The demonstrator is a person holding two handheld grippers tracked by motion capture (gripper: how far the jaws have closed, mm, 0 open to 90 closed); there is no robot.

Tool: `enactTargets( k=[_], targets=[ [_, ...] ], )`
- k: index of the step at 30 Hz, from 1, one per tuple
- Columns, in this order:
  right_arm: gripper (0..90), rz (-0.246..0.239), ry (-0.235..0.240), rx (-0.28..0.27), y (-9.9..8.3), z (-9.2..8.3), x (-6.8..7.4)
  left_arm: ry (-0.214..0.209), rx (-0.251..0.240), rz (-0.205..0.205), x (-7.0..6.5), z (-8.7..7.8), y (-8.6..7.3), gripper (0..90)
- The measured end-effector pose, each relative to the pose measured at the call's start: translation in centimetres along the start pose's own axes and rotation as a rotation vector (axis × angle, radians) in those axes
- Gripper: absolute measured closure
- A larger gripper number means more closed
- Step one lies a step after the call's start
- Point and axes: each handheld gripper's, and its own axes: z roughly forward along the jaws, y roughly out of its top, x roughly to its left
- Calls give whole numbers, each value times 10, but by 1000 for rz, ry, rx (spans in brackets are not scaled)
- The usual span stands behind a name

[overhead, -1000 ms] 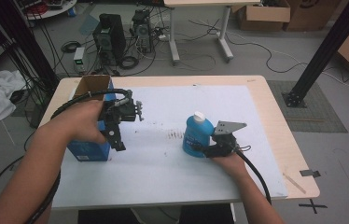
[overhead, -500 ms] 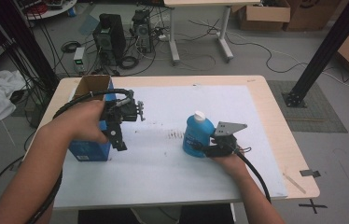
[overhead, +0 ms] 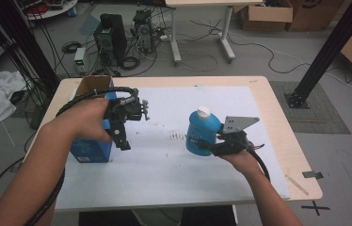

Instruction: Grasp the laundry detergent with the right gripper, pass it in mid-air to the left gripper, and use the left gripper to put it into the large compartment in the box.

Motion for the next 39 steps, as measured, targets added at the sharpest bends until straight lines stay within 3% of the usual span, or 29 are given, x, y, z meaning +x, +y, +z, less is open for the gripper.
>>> enactTargets(
  k=[7, 19, 24, 30, 39],
  targets=[
    [466, -41, 95, -7, 18, -1, 13, -10, -17, 30, -5, -4, 10, 1],
    [470, -94, 254, 9, 23, 47, 39, -44, -55, 80, -21, -14, 24, 0],
    [472, -100, 292, 12, 23, 72, 45, -51, -60, 98, -26, -20, 29, 0],
    [472, -75, 312, 20, 20, 96, 47, -45, -55, 119, -33, -23, 35, 0],
    [473, -70, 334, 20, 30, 119, 51, -45, -38, 137, -40, -18, 44, 0]
  ],
)
